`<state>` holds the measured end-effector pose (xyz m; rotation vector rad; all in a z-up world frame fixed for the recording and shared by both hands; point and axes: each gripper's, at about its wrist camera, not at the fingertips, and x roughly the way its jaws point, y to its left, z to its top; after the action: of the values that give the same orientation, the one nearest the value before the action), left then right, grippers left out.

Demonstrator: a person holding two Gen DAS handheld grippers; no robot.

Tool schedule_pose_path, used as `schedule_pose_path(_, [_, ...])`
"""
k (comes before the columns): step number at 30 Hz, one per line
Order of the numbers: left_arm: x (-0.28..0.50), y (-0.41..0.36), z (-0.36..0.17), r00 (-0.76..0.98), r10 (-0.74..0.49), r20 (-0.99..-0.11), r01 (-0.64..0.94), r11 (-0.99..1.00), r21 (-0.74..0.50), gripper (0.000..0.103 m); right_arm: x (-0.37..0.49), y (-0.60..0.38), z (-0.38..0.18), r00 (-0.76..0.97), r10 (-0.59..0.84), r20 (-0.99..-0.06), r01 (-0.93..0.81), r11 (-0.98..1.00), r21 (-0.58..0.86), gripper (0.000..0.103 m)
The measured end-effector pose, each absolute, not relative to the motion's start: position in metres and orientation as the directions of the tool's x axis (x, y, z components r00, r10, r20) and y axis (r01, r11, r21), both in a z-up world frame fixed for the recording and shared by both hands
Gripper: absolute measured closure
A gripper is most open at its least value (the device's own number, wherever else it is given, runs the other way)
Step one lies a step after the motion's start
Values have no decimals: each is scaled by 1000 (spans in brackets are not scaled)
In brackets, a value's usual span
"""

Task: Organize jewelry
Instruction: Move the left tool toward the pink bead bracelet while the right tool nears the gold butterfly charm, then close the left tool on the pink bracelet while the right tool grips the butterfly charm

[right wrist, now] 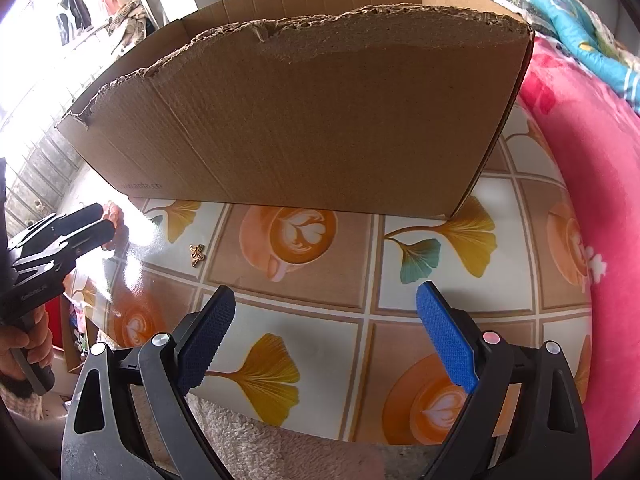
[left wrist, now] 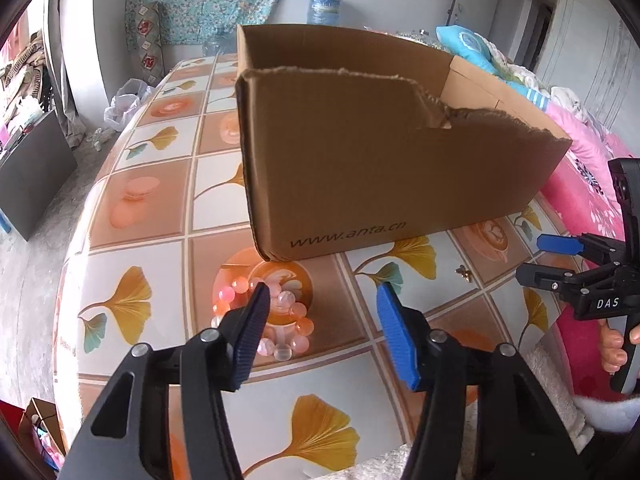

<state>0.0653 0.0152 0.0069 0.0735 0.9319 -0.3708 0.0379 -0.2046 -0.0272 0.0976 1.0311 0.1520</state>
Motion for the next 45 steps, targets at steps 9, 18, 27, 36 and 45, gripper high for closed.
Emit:
schedule_pose_path(9, [65, 11, -1, 532, -193, -825, 335, 942, -5, 68, 40, -212, -25, 507, 191, -840, -80, 981, 174, 15])
schedule_pose_path(18, [60, -5, -4, 564, -156, -811, 349, 935, 62, 94, 41, -230, -20, 512, 217, -831, -73, 975, 210, 15])
schedule_pose_path(27, [47, -29, -4, 548, -225, -806, 428, 903, 39, 94, 33, -236, -6, 537, 286, -793, -137, 958, 253, 42])
schedule_pose_path(36, [48, -29, -3, 546, -243, -802, 433, 901, 22, 93, 27, -178, 2, 555, 309, -773, -384, 919, 92, 61])
schedule_pose_path(45, [48, -31, -3, 547, -248, -799, 434, 901, 18, 93, 41, -169, -6, 535, 300, -790, -423, 904, 58, 87])
